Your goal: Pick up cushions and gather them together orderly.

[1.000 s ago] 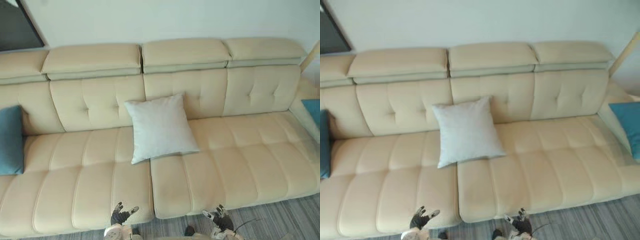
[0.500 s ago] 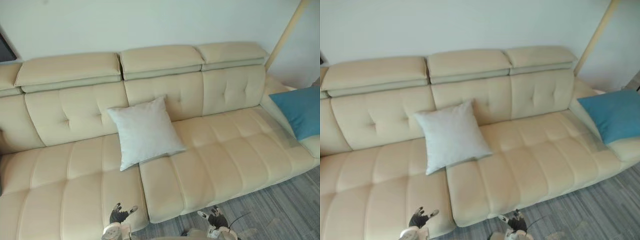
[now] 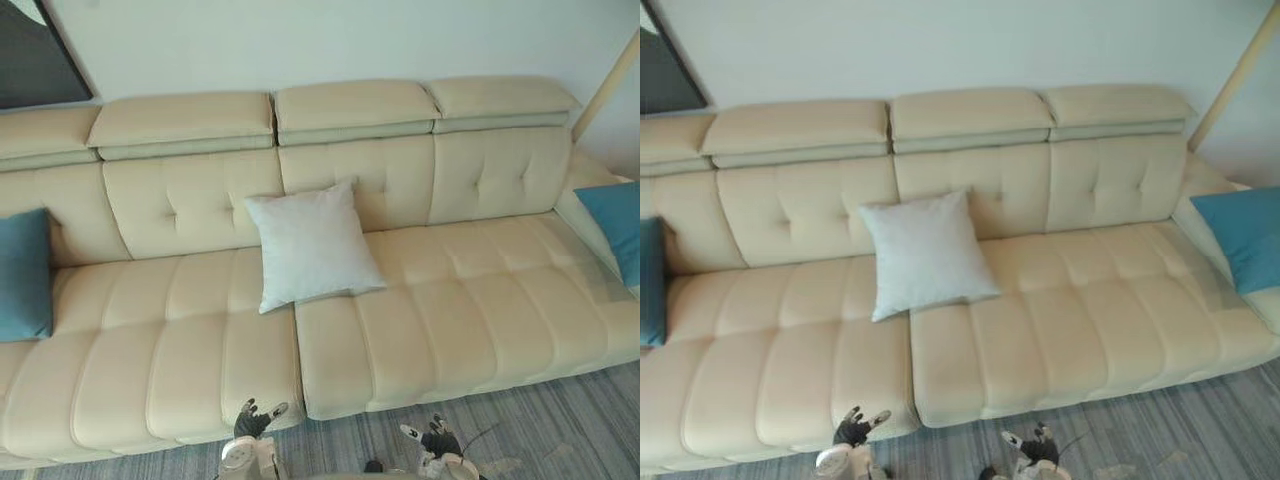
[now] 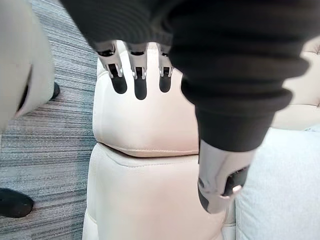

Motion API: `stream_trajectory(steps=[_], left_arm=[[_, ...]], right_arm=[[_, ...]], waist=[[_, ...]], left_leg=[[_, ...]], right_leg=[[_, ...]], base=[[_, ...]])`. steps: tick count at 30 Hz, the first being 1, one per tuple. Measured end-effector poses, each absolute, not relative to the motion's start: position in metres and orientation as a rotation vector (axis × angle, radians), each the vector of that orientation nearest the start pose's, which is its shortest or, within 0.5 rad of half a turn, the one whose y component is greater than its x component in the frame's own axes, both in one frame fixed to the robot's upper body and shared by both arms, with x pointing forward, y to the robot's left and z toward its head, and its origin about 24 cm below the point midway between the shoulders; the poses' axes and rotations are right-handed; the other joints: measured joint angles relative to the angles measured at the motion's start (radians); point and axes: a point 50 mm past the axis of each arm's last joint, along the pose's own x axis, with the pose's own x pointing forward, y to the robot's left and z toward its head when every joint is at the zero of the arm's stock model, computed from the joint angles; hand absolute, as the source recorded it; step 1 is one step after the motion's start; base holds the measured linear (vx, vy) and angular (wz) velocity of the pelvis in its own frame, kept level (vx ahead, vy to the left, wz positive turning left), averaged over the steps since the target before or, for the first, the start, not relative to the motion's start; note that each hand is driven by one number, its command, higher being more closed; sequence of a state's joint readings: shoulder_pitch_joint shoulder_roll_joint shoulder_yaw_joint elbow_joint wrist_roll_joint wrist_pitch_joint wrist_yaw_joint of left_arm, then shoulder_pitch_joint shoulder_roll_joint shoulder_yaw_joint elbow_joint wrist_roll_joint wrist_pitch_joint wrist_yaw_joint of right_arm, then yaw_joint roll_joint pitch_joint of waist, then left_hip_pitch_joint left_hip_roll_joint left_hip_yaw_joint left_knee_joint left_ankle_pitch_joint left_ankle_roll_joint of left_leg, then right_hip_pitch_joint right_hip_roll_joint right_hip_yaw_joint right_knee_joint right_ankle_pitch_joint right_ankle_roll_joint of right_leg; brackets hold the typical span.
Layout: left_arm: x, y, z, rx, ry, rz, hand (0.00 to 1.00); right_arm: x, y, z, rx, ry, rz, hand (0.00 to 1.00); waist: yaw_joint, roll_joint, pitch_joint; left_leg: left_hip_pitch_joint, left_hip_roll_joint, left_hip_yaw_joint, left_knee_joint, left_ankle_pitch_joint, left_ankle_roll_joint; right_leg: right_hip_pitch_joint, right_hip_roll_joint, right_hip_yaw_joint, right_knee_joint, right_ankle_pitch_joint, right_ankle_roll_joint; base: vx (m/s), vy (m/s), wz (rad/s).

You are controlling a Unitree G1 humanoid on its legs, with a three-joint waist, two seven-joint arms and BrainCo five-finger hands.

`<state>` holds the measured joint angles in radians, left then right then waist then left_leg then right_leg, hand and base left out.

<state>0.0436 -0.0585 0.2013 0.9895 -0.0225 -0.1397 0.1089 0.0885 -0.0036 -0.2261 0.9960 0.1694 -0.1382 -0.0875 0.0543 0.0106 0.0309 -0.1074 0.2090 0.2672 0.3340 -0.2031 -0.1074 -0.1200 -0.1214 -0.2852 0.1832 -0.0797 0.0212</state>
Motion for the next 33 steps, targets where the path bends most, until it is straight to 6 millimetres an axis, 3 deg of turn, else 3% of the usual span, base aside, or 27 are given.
stream_trajectory(steps=[2,4,10,11,20,24,31,33], left_arm=[[0.124,0.173,-0.15,-0.091,0.909,0.314,0.0],[0.123,0.178,-0.15,-0.08,0.914,0.318,0.0],[0.113,0.179,-0.154,-0.073,0.948,0.32,0.0],[0.092,0.196,-0.162,0.022,1.05,0.284,0.0],[0.091,0.197,-0.162,0.021,1.054,0.287,0.0],[0.089,0.197,-0.163,0.017,1.066,0.276,0.0],[0.095,0.196,-0.162,0.052,1.061,0.221,0.0],[0.101,0.197,-0.16,0.065,1.044,0.204,0.0]], right_arm=[[0.101,-0.187,-0.156,0.241,0.951,-0.45,0.0],[0.097,-0.185,-0.157,0.253,0.96,-0.458,0.0],[0.088,-0.193,-0.16,0.264,0.988,-0.503,0.0],[0.066,-0.208,-0.166,0.261,1.069,-0.573,0.0],[0.066,-0.208,-0.166,0.249,1.071,-0.563,0.0],[0.069,-0.21,-0.165,0.211,1.07,-0.524,0.0],[0.074,-0.213,-0.164,0.16,1.066,-0.485,0.0],[0.078,-0.213,-0.163,0.152,1.06,-0.473,0.0]], waist=[[-0.001,-0.038,-0.017],[-0.002,-0.052,-0.021],[-0.005,-0.031,-0.035],[-0.018,-0.03,-0.017],[-0.024,-0.03,-0.017],[-0.042,-0.03,-0.014],[-0.057,-0.033,0.013],[-0.054,-0.04,0.038]], left_leg=[[0.015,-0.057,0.016,-0.093,0.028,0.022],[0.041,-0.093,0.015,-0.133,0.039,0.032],[0.108,-0.15,-0.003,-0.226,0.066,0.045],[0.178,-0.152,-0.142,-0.298,0.081,0.042],[0.186,-0.149,-0.132,-0.305,0.081,0.042],[0.2,-0.148,-0.118,-0.315,0.082,0.04],[0.214,-0.136,-0.116,-0.3,0.082,0.036],[0.21,-0.138,-0.124,-0.23,0.063,0.024]], right_leg=[[0.015,-0.028,0.012,-0.05,0.037,0.022],[0.036,-0.046,0.023,-0.091,0.066,0.032],[0.104,-0.066,0.028,-0.158,0.088,0.059],[0.157,-0.034,0.041,-0.206,0.075,0.055],[0.157,-0.034,0.04,-0.207,0.075,0.056],[0.167,-0.037,0.034,-0.208,0.075,0.06],[0.191,-0.037,0.018,-0.203,0.071,0.067],[0.19,-0.037,0.04,-0.18,0.071,0.067]], base=[[-0.01,0.19,0.05],[0.02,0.158,0.06],[0.06,0.078,0.09],[0.07,0.014,0.0],[0.0,0.0,-0.02],[0.0,0.003,-0.03],[-0.01,-0.003,0.04],[-0.06,0.0,-0.27]])
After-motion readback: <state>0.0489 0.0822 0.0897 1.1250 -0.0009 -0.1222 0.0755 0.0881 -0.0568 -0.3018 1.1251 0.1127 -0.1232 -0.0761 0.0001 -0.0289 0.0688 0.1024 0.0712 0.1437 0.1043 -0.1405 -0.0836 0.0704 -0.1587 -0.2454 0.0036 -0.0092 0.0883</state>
